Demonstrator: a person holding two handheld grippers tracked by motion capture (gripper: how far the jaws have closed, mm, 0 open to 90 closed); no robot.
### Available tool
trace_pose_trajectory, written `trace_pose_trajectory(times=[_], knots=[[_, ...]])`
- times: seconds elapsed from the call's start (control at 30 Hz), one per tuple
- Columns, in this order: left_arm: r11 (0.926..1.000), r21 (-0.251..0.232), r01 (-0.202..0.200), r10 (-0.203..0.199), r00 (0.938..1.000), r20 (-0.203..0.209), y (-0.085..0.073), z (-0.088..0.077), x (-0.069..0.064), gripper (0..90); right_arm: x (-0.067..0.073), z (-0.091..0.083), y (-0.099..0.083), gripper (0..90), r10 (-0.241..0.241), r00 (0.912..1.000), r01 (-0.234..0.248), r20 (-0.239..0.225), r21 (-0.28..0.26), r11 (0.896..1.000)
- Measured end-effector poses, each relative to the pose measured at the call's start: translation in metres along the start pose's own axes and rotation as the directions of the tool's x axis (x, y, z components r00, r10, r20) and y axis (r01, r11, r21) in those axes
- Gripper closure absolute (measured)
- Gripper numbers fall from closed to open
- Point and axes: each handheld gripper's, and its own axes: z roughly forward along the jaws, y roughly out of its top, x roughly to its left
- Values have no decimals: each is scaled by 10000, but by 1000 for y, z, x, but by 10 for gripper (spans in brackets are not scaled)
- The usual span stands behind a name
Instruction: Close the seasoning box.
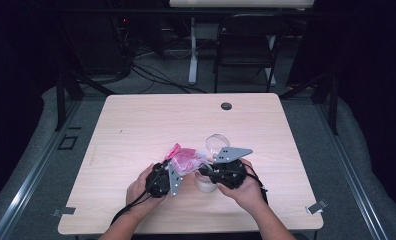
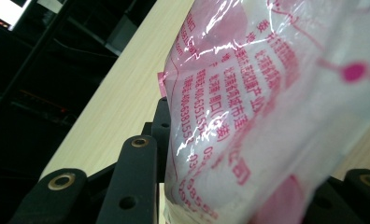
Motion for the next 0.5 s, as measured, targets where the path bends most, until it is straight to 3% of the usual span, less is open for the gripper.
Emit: trace_pose_trajectory(times=[0.13, 0.27, 0.4, 0.5], knots=[[9990, -10, 456, -456, 9984, 343, -2, 4, 2, 698, -1, -1, 1, 638, 205, 9998, -205, -23, -339, 9992], [9943, 157, 1050, -1059, 9913, 777, -6, 8, 6, 698, -2, -2, 1, 551, 392, 9992, -392, -12, -709, 9967], [9847, 342, 1706, -1737, 9759, 1318, -11, 13, 11, 699, -4, -5, 2, 537, 464, 9989, -455, 73, -935, 9946], [9725, 401, 2293, -2328, 9573, 1715, -15, 17, 14, 701, -5, -6, 2, 538, 506, 9987, -497, 54, -1073, 9930]])
